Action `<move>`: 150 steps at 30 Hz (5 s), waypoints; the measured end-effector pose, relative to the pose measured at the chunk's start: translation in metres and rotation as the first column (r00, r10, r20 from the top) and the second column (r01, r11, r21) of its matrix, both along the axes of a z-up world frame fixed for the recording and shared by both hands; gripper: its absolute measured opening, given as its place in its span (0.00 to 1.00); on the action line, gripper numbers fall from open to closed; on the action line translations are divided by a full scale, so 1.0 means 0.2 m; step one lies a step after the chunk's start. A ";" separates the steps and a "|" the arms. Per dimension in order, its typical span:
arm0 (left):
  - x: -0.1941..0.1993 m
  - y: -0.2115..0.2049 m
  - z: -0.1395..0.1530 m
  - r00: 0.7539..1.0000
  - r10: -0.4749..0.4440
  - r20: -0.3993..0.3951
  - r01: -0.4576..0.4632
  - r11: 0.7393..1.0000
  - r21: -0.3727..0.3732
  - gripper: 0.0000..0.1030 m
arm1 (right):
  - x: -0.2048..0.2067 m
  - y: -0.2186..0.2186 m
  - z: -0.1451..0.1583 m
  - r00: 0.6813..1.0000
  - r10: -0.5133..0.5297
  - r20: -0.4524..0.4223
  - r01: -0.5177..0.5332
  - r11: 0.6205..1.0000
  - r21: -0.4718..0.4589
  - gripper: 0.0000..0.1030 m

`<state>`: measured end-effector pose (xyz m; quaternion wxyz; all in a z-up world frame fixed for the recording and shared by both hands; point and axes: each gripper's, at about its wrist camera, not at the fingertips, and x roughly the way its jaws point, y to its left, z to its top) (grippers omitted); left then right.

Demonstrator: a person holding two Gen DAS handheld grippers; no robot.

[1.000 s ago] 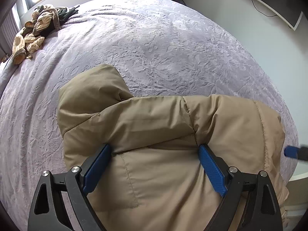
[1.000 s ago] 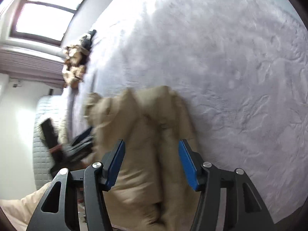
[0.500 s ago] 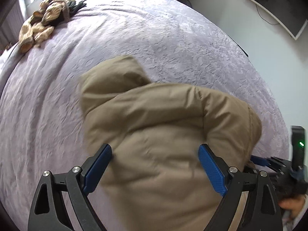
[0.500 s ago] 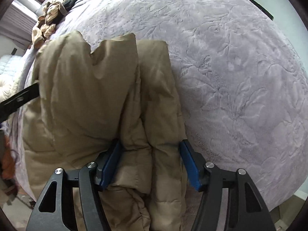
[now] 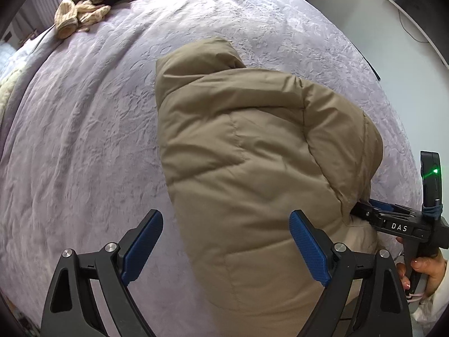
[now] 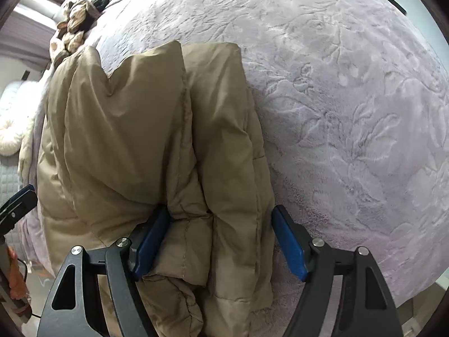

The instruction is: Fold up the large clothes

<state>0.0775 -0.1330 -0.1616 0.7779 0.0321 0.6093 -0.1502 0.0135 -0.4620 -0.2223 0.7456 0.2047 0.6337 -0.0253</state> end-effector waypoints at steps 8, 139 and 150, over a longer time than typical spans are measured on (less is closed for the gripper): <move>-0.03 0.00 0.01 0.997 0.072 0.008 -0.072 0.997 -0.018 0.95 | 0.02 -0.01 0.02 0.999 0.031 -0.030 -0.030 0.999 0.032 0.76; 0.57 1.49 -0.28 0.959 0.235 -0.161 -0.284 0.833 -0.475 0.91 | 0.68 1.19 -0.09 0.992 -0.067 0.105 -0.011 0.792 0.610 0.26; 0.73 1.53 -0.13 0.965 0.259 -0.025 -0.244 0.866 -0.436 0.91 | 0.74 1.22 -0.31 0.996 0.039 0.076 -0.080 0.730 0.679 0.59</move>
